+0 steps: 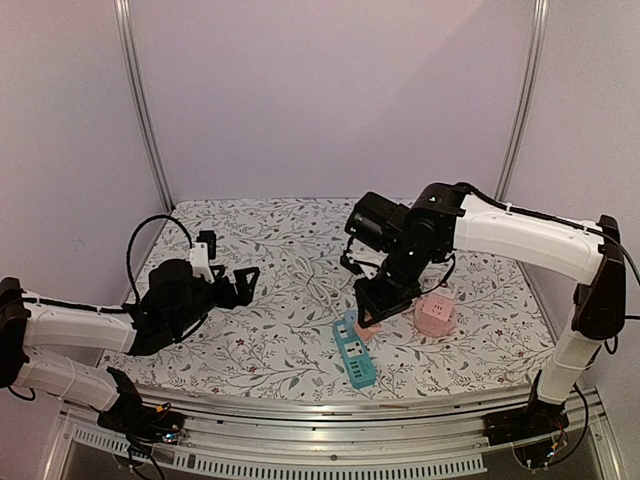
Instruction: Insert the plug
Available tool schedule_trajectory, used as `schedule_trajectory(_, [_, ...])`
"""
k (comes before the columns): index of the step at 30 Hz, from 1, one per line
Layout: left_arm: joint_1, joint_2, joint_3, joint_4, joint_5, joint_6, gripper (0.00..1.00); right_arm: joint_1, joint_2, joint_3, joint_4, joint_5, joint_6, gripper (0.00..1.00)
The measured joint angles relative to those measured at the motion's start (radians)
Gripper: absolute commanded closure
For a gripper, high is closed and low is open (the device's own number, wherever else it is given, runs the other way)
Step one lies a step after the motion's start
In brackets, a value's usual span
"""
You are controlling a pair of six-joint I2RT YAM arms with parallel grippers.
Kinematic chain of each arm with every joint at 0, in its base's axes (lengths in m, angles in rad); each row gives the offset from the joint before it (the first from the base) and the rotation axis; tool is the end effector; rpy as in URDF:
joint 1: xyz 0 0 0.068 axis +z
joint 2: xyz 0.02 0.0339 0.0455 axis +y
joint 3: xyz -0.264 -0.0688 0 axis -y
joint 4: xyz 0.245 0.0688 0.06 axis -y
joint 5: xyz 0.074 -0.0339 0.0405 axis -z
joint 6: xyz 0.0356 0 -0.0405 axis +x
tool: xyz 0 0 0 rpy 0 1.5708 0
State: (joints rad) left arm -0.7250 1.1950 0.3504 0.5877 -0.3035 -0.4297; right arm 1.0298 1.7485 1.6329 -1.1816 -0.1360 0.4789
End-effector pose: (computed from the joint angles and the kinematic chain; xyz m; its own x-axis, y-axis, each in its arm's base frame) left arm 0.1830 -0.1479 0.1883 -0.3464 -0.2243 -0.9109 0.2994 0.8938 -0.3339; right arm 0.1743 0.2995 0.2995 -0.8401 -0.5118 -0.1796 -0.5420 0.8053 0.2404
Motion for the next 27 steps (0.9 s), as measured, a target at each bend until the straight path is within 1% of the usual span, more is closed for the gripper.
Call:
schedule_trajectory(10, [0.0, -0.024, -0.01, -0.002, 0.002, -0.029, 0.01, -0.036, 0.092, 0.059, -0.023, -0.063, 0.04, 1.0])
schedule_trajectory(17, [0.0, -0.071, -0.011, 0.01, 0.036, -0.06, 0.01, -0.039, 0.131, 0.076, -0.045, -0.08, 0.057, 1.0])
schedule_trajectory(22, [0.0, -0.058, -0.011, 0.044, 0.113, -0.068, 0.01, -0.043, 0.153, 0.113, -0.072, -0.079, 0.066, 1.0])
schedule_trajectory(27, [0.0, 0.012, 0.024, 0.06, 0.263, -0.034, 0.01, -0.044, 0.162, 0.114, -0.098, -0.075, 0.079, 1.0])
